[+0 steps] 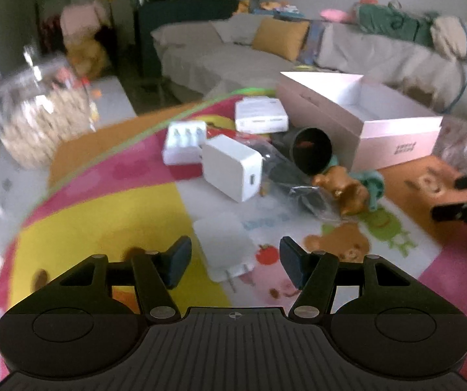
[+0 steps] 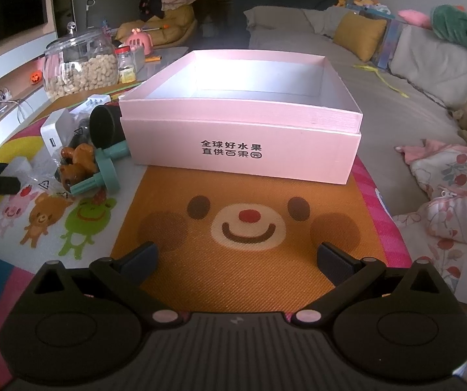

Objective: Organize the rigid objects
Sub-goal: 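Move the left tool to the white charger block and close on it, then carry the white charger block with the left tool into the pink box and release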

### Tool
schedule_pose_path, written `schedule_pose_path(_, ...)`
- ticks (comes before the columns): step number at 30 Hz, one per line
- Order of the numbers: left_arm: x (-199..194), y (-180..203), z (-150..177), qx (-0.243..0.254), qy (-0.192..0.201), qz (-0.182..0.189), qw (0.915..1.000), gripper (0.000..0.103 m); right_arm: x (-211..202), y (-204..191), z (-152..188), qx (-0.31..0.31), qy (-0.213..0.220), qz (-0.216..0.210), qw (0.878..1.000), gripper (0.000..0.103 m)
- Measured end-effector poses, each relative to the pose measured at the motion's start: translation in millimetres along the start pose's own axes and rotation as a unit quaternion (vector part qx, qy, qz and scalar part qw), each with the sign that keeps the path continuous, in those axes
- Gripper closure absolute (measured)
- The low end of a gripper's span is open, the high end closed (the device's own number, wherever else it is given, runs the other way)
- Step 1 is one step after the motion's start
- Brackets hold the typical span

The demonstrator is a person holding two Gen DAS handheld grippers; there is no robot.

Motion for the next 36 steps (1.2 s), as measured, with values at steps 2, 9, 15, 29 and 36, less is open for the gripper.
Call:
schedule_pose_path(2,1,1,-3,0.012,0.015,-0.018,0.9996,0.038,0,0,0,0.0,0.0,0.0,1.0,0.0)
schedule_pose_path(9,25,-2,-5,-0.048,-0.01,-0.029,0.9984,0.037,0,0,-1,0.001,0.002,0.003,1.0,0.0)
schedule_pose_path(15,24,-8,-2,-0.11,-0.006,-0.045,0.9929,0.065,0,2,-2,0.02,0.015,0.006,1.0,0.0)
schedule_pose_path(29,-17,-6,5,-0.176,0.054,-0.044,0.9819,0.066,-6,-74,-67,-0.063,0.05,-0.091,0.993,0.021)
schedule_pose_path(36,-26,-26,12,-0.25,0.063,-0.036,0.9655,0.066,73,-171,-128,-0.15,0.008,-0.157,0.976,0.051)
Point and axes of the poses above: each gripper's, at about its wrist camera, not at the fingertips, and x roughly the way its jaws point, y to its right, z to its underside, the point moved 9 cm from there along x, roughly the way its jaws point, and after that the axes turned 13 degrees about -z, right-handed, at the moved point
